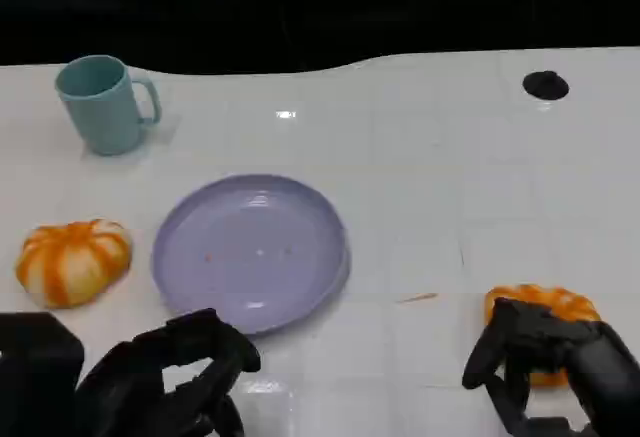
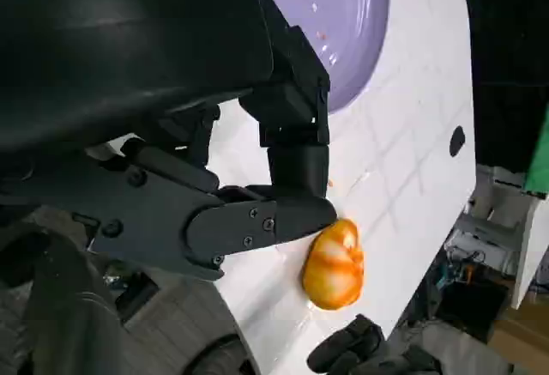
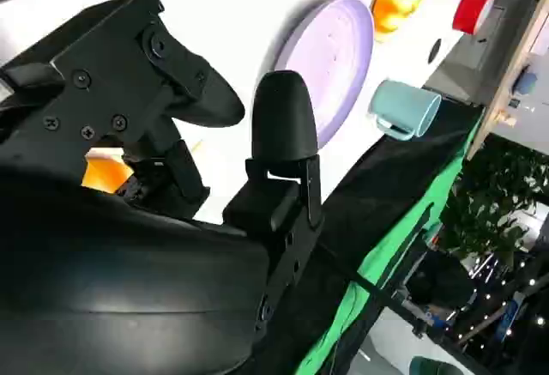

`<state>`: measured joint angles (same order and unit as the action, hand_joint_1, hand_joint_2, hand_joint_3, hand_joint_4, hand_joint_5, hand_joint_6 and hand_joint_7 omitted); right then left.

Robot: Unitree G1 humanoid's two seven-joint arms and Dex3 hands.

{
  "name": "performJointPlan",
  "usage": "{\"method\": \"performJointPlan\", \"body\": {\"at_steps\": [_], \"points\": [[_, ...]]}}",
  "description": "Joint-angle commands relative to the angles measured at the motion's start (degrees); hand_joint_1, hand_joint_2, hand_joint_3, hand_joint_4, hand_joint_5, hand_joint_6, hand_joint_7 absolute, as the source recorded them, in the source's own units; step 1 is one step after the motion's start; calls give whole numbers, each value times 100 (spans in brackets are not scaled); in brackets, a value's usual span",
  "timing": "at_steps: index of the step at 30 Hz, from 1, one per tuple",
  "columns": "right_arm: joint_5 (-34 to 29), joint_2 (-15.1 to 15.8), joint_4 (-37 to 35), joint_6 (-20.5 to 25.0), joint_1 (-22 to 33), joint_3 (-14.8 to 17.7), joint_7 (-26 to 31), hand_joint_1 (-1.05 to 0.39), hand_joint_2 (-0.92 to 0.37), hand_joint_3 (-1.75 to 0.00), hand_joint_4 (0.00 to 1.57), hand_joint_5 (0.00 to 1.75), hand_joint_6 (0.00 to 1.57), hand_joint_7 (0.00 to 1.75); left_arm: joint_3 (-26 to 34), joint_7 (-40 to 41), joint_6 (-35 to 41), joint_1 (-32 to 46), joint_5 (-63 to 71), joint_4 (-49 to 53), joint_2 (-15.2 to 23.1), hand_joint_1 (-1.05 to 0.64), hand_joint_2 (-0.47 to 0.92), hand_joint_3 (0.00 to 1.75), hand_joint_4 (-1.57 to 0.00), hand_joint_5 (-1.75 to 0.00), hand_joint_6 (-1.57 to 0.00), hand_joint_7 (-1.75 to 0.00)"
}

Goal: Grasp the bread from the table and place it into the plate.

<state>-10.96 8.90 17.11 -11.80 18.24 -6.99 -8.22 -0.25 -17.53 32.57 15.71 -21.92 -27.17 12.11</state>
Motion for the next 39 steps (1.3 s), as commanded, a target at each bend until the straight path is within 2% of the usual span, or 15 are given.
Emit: {"method": "performJointPlan", "body": {"at_steps": [1,25,28,33,38,39], "points": [[10,42,18,-24,4,53,54,-9,-43,-130,89,175,76,142,72,-6,8,-12,-5,19,75,-42,92,49,-70,-175,-64,-141],[39,52,-16,-63,28,50,37,-9,-44,-129,89,175,76,140,67,-60,-58,-9,9,30,97,-44,92,49,-70,-175,-65,-140],[128,27,-18,-79,32,60,24,-8,-44,-128,85,175,74,138,74,-42,-35,-17,-4,33,81,-43,92,49,-70,-175,-65,-140],[130,26,16,-167,8,62,56,-8,-43,-125,70,157,69,117,74,-47,-63,-24,8,63,81,-43,92,49,-70,-175,-65,-140],[14,45,142,-69,-10,83,99,-14,-37,-122,49,142,50,105,67,-56,-73,-21,19,67,95,-44,92,49,-69,-175,-65,-140],[-77,85,177,-42,-27,92,107,-16,-39,-114,41,139,43,101,71,-51,-63,-20,11,66,89,-44,92,49,-69,-175,-64,-140]]}}
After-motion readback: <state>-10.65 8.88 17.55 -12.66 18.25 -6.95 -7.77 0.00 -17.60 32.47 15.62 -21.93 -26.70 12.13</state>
